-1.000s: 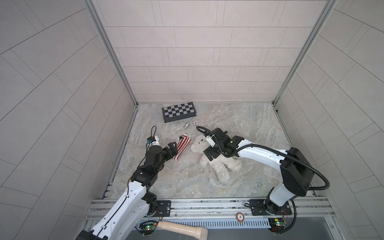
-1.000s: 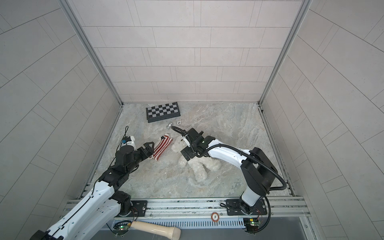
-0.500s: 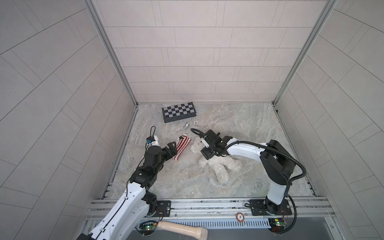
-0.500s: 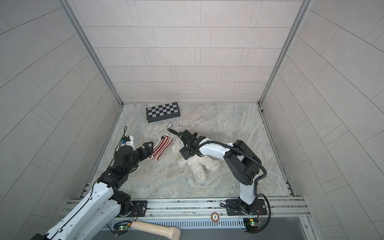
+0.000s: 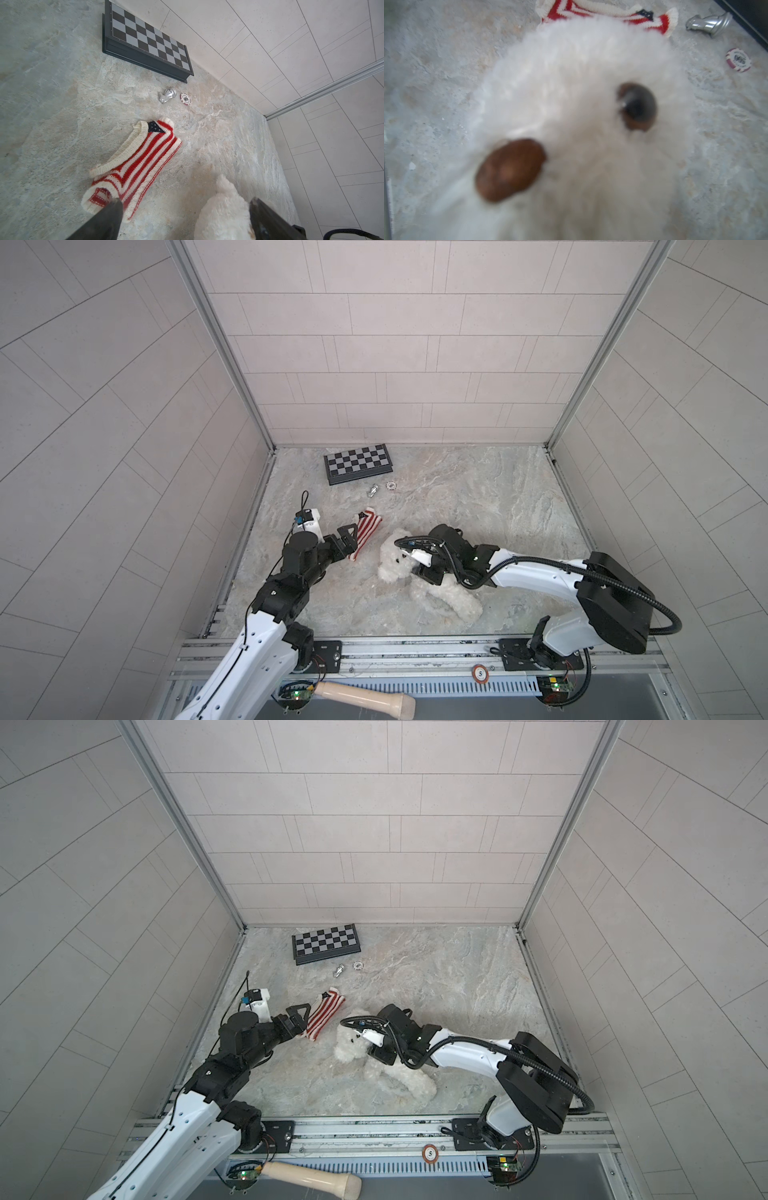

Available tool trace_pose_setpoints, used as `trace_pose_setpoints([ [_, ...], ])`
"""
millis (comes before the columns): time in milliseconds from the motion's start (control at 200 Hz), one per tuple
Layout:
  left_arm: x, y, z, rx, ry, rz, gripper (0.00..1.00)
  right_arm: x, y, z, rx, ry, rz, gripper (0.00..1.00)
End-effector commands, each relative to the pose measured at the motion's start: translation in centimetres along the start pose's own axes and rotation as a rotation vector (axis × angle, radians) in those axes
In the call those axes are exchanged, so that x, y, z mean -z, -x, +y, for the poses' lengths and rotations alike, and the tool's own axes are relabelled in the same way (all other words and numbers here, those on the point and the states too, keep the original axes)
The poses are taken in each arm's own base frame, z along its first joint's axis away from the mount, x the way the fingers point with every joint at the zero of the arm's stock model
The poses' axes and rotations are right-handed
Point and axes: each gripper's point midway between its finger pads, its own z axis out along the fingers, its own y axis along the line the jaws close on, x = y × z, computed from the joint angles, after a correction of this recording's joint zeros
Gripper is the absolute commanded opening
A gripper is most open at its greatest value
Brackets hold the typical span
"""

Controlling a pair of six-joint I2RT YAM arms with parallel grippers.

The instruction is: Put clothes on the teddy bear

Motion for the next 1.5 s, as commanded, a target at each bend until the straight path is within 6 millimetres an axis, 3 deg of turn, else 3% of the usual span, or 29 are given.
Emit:
trace_pose_setpoints([
  [0, 0.4, -0.1, 1.0, -0.015, 0.059, 0.003, 0.97, -0.2, 0.4, 1.3, 0.099, 0.074, -0.034, 0.65],
  [180, 0.0, 0.0, 1.1, 0.013, 0.056, -0.009, 0.97, -1.5, -1.2, 1.1, 0.120, 0.071, 0.052, 0.77],
  [446, 0.2, 1.0, 0.8, 0.032, 0.050, -0.053, 0.97, -1.3, 0.9, 1.7, 0.155, 0.071, 0.035, 0.96],
  [591, 0.2, 1.3, 0.1, 0.012, 0.034, -0.038, 0.95, -2.8, -0.6, 1.6, 0.146, 0.070, 0.097, 0.95],
  [656, 0.1, 1.1, 0.1, -0.030, 0.056, 0.001, 0.85, -3.0, -1.3, 1.4, 0.150, 0.061, 0.126, 0.93],
  [831, -1.6, -1.4, 1.3, -0.180, 0.158, 0.234, 0.78, -3.3, -2.5, 1.0, 0.132, 0.034, 0.176, 0.79],
  [966, -3.6, -2.6, 1.6, -0.219, 0.176, 0.332, 0.66, -3.0, -2.1, 0.7, 0.123, 0.011, 0.140, 0.41],
  [1081, -5.5, -3.4, 1.1, -0.270, 0.178, 0.415, 0.58, -1.3, -0.6, 0.4, 0.091, -0.018, 0.059, 0.21],
  [1322, -9.4, -5.3, 0.3, -0.472, 0.257, 0.599, 0.57, 3.6, 0.6, -1.8, -0.023, -0.165, -0.112, 0.08],
  [1347, -9.8, -5.5, 0.2, -0.498, 0.273, 0.615, 0.55, 3.7, -0.7, -1.8, -0.048, -0.162, -0.097, 0.08],
  [1497, -11.7, -5.6, 1.2, -0.612, 0.383, 0.670, 0.48, 4.8, -1.7, -2.5, -0.124, -0.176, -0.119, 0.08],
])
